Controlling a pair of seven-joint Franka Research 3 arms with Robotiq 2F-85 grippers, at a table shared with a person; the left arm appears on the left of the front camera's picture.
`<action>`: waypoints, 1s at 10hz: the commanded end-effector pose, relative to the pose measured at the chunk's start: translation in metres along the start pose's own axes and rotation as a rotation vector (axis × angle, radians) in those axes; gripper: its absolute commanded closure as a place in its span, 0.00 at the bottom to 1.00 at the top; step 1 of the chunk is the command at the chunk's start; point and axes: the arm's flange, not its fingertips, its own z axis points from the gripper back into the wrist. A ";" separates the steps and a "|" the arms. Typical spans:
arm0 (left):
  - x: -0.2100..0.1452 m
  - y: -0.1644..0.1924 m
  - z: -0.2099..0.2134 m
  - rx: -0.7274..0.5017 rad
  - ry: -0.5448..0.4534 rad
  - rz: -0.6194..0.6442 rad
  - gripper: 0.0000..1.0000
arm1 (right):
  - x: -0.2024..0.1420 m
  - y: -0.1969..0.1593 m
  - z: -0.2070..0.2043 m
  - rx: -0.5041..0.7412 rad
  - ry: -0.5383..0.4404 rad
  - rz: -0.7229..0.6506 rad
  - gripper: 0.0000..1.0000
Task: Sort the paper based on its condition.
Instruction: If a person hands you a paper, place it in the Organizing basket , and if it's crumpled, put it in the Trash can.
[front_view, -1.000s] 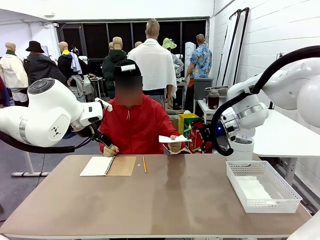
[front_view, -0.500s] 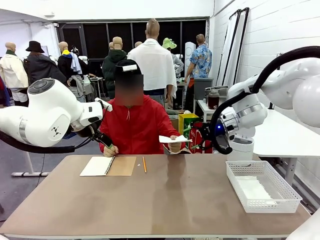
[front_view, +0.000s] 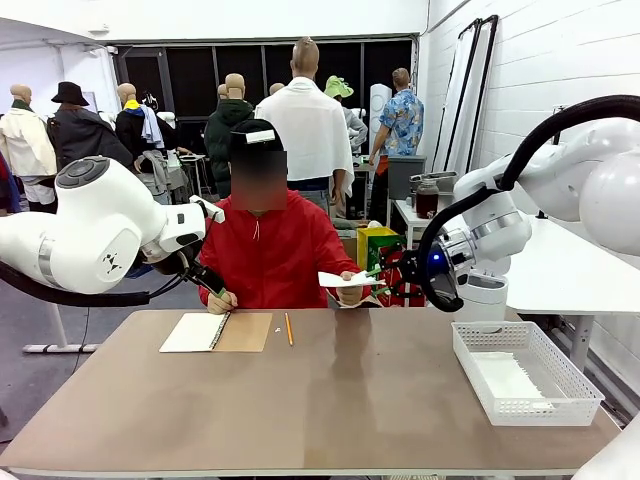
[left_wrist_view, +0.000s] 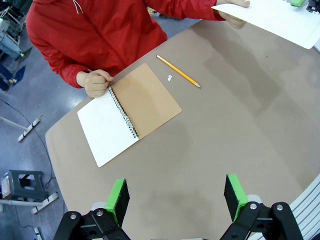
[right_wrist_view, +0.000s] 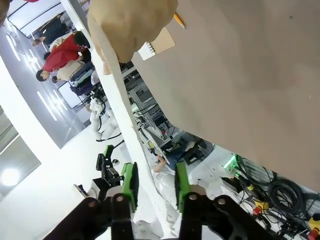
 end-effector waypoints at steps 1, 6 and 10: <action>0.000 0.000 0.000 0.002 0.001 -0.001 0.00 | 0.005 0.010 -0.005 0.028 0.009 -0.030 1.00; 0.000 0.000 0.000 0.002 0.001 -0.001 0.00 | 0.002 0.012 -0.005 0.016 0.011 -0.015 1.00; 0.000 0.000 0.000 0.002 0.001 -0.001 0.00 | -0.013 0.023 0.025 0.021 0.016 0.089 1.00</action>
